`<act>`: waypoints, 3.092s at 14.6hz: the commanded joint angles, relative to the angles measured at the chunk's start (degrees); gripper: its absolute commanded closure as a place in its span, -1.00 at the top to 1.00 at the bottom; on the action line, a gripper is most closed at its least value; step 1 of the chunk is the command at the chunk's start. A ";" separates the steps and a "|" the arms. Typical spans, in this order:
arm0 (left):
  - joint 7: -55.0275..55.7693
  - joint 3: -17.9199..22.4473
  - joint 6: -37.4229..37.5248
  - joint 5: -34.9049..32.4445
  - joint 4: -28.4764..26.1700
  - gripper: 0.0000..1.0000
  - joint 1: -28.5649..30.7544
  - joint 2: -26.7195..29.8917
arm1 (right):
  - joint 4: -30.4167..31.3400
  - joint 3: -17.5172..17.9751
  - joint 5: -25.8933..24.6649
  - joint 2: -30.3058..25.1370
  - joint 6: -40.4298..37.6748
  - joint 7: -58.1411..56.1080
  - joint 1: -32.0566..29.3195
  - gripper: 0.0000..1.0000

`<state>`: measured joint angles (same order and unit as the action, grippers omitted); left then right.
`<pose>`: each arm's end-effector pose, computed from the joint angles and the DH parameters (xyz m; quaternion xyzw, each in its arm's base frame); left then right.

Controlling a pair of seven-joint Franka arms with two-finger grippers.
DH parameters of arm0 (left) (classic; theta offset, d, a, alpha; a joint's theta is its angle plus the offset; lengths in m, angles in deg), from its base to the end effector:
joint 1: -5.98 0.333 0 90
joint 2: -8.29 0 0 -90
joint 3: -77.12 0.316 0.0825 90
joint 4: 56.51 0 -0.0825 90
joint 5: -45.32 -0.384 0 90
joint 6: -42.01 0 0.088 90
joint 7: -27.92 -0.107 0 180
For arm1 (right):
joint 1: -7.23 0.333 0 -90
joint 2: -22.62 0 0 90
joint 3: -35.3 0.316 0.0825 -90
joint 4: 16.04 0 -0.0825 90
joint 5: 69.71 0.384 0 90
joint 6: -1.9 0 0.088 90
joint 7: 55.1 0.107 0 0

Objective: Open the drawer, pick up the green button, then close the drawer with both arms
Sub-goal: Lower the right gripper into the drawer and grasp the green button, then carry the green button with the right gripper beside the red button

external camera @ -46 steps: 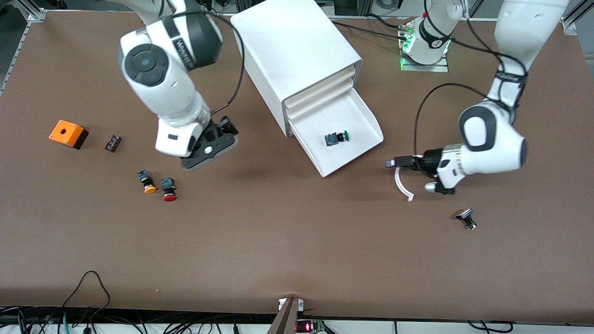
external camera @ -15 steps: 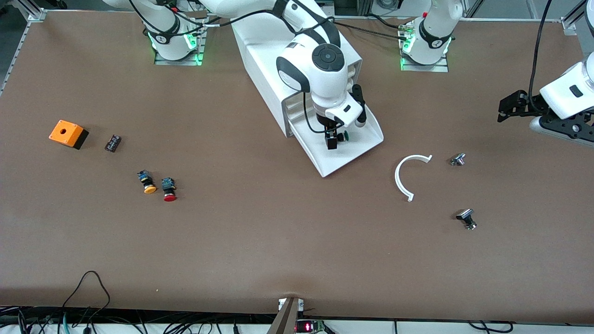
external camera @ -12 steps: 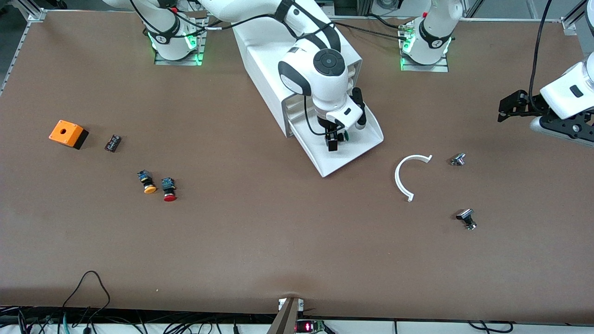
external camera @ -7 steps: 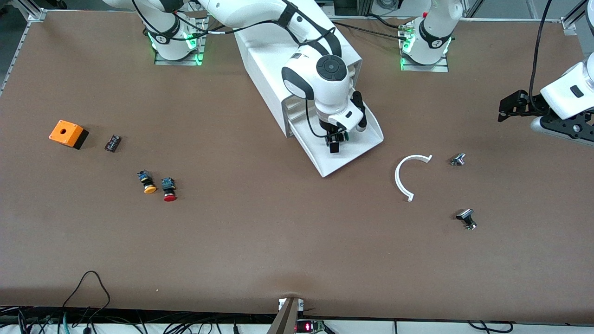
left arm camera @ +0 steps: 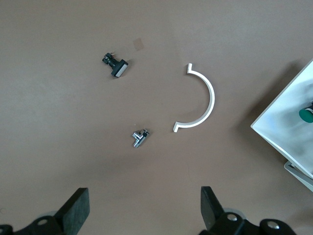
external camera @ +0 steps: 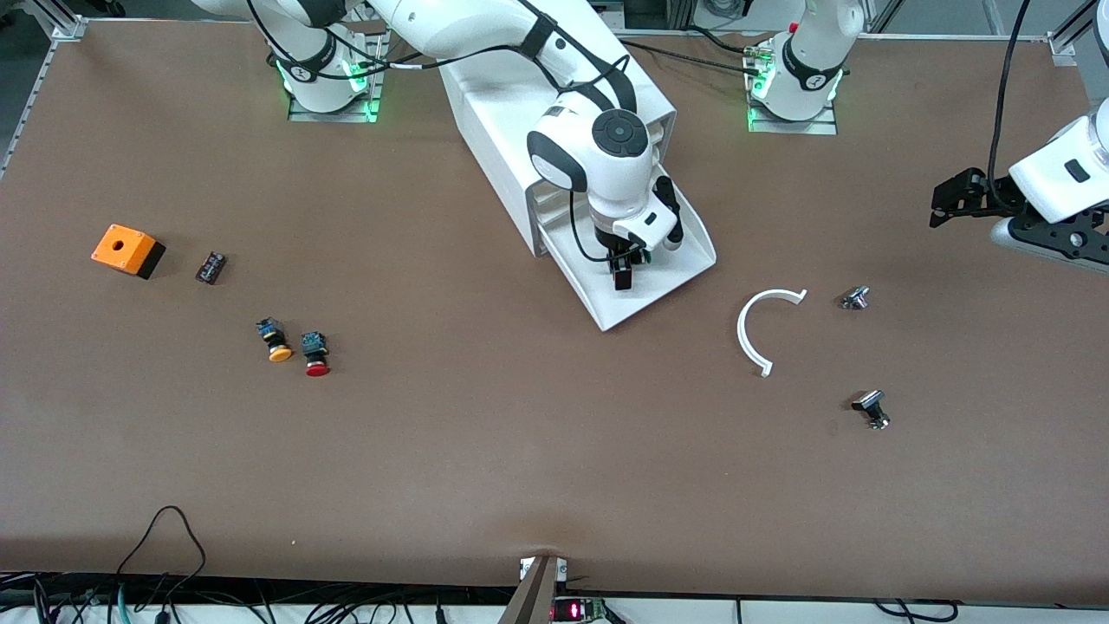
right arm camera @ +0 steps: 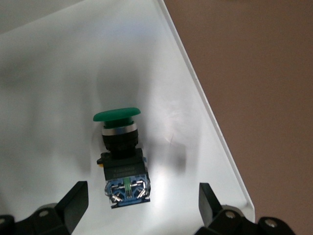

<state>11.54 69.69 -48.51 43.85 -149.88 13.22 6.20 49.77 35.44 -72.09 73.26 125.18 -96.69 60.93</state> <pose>0.5625 0.0021 0.5774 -0.9885 0.1447 0.0440 0.0043 0.4605 0.6262 0.2767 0.6642 0.7450 0.0610 0.0106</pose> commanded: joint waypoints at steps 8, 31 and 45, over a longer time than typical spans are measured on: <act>0.30 -0.04 1.31 -0.81 1.35 1.00 0.06 -0.46 | -2.18 -0.22 -1.32 3.41 1.80 1.34 0.97 0.92; 0.30 0.05 1.57 -0.81 1.35 1.00 0.06 -0.46 | -0.70 -3.74 -0.88 -10.72 -5.14 10.04 -0.34 -0.26; 0.30 0.05 1.66 -0.73 1.44 1.00 0.06 -0.46 | 18.02 -11.12 -0.88 -20.22 -5.06 32.96 -13.17 -0.24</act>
<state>11.58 69.76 -48.00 43.85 -149.88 13.26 6.20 61.67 23.72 -73.57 56.17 119.83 -68.29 49.81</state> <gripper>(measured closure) 0.000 0.577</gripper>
